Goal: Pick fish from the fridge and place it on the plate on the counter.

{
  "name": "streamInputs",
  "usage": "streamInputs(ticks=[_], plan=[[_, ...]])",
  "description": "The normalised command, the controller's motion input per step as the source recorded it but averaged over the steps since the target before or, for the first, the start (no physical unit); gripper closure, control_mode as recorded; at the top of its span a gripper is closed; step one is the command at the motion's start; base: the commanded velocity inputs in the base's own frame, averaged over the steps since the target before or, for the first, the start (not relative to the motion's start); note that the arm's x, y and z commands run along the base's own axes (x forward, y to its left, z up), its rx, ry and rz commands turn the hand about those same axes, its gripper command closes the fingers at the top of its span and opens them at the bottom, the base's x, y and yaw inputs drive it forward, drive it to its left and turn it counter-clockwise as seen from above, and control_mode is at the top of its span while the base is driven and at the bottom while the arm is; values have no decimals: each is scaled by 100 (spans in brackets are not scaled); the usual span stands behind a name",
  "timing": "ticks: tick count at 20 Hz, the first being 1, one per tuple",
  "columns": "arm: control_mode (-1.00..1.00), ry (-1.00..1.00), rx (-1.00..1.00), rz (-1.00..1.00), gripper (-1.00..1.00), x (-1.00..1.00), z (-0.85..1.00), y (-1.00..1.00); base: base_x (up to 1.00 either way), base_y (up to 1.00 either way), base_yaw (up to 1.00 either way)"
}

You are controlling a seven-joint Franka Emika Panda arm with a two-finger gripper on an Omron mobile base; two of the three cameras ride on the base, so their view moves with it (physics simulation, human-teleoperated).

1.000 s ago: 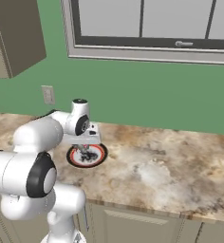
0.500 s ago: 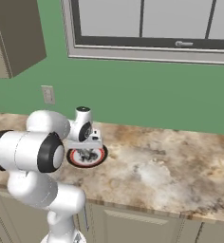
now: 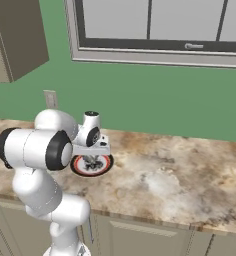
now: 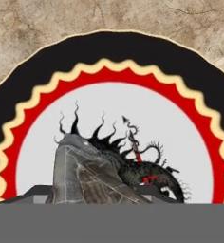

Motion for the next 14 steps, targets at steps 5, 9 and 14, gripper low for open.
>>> streamInputs(ticks=[5, 9, 14], plan=[[-100, 0, 0, 0, -100, 0, 0, 0, 0, 0, 0], [-100, 0, 0, 0, -100, 0, 0, 0, 0, 0, 0], [-100, 0, 0, 0, -100, 0, 1, 0, 0, 0, 0]])
